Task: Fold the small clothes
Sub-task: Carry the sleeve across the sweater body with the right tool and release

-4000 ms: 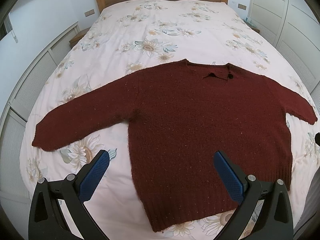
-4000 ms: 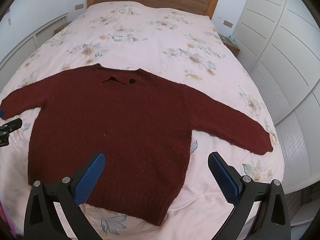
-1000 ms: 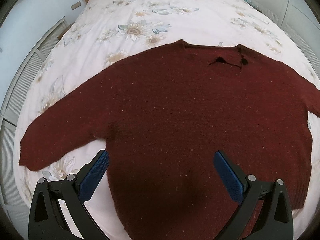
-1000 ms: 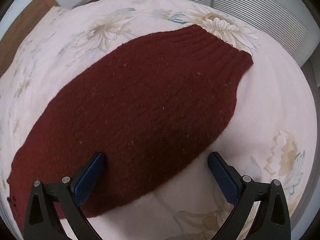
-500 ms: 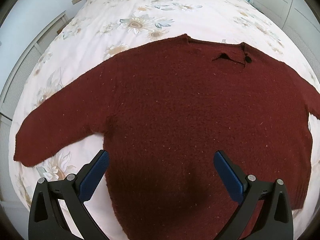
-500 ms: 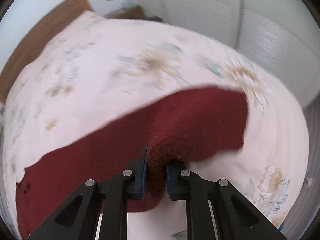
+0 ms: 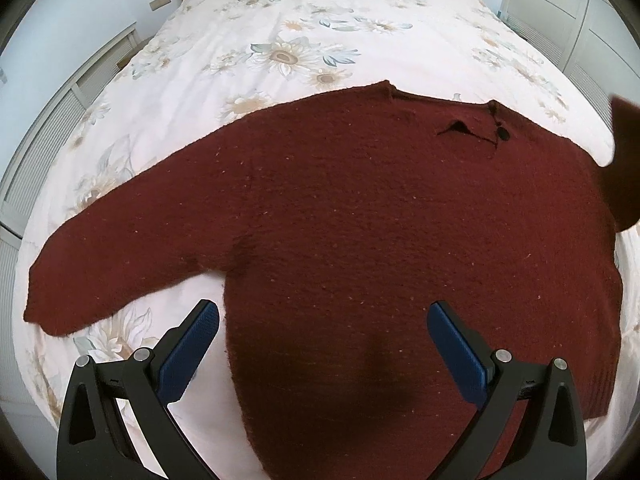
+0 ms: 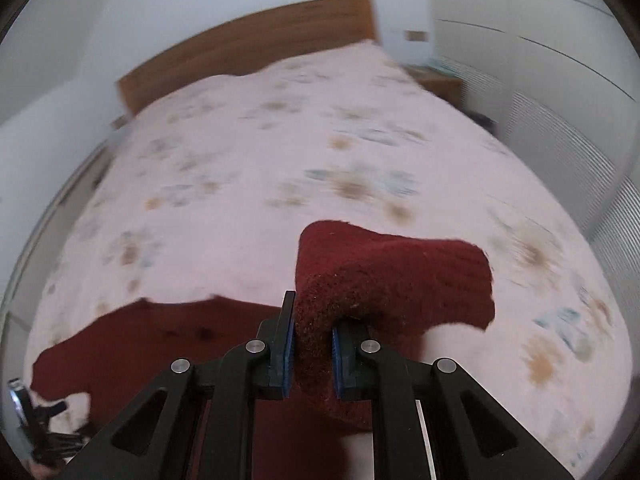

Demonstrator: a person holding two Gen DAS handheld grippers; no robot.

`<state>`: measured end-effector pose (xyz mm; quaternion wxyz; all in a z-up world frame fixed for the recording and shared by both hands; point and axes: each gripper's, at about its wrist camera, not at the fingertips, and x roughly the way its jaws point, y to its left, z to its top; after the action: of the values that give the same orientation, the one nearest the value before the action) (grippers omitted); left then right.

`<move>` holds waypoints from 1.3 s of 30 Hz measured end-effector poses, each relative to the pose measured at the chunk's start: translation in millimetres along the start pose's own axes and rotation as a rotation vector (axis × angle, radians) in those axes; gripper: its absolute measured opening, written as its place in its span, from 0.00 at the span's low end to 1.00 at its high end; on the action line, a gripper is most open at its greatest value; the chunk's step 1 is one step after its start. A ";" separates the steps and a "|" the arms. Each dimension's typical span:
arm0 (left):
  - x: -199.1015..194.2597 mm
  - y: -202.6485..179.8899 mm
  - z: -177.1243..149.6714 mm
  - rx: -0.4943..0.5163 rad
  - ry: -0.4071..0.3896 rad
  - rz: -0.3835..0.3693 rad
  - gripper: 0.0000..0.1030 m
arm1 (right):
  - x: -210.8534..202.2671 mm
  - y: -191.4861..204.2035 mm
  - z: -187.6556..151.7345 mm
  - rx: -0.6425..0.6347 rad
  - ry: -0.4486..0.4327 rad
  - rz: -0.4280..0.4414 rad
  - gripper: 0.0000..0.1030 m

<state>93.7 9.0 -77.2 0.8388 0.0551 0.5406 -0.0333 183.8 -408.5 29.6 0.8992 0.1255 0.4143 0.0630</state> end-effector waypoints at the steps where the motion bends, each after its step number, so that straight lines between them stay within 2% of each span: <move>1: -0.4 1.9 -0.5 0.000 -0.003 -0.006 0.99 | 3.1 13.8 1.2 -0.014 0.003 0.016 0.14; 6: -2.1 9.3 0.0 -0.003 -0.020 -0.001 0.99 | 34.7 91.4 -5.1 -0.086 0.054 0.106 0.14; 12: 5.0 18.9 1.3 -0.031 -0.015 -0.006 0.99 | 100.1 142.0 -60.3 -0.132 0.214 0.150 0.14; 15: 9.8 20.8 0.3 -0.036 -0.008 -0.012 0.99 | 131.8 150.8 -92.9 -0.133 0.295 0.155 0.14; 21: 19.9 24.0 -1.5 -0.044 0.014 0.002 0.99 | 151.0 155.1 -134.9 -0.187 0.366 0.130 0.14; 26: 22.7 25.6 -3.6 -0.052 0.022 -0.001 0.99 | 160.3 155.4 -147.1 -0.170 0.392 0.131 0.17; 30: 22.8 24.8 -2.7 -0.051 0.024 -0.009 0.99 | 164.9 160.2 -150.8 -0.197 0.401 0.096 0.20; 33: 20.7 21.7 -3.4 -0.035 0.019 -0.001 0.99 | 163.3 163.4 -152.1 -0.228 0.386 0.058 0.45; 34: 21.8 20.7 -2.4 -0.032 0.018 0.000 0.99 | 161.8 164.2 -152.0 -0.236 0.377 0.048 0.57; 35: 21.8 19.9 -2.6 -0.031 0.019 0.001 0.99 | 161.0 164.6 -151.6 -0.239 0.373 0.042 0.65; 38: 22.2 19.6 -2.2 -0.038 0.022 0.006 0.99 | 156.6 165.1 -149.7 -0.249 0.370 0.027 0.77; 39: 22.0 19.7 -1.9 -0.039 0.022 0.007 0.99 | 155.7 166.6 -149.3 -0.258 0.370 0.020 0.77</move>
<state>103.4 28.8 -96.9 0.8339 0.0408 0.5501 -0.0193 169.6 -188.8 -131.0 0.8160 0.0000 0.5593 0.1463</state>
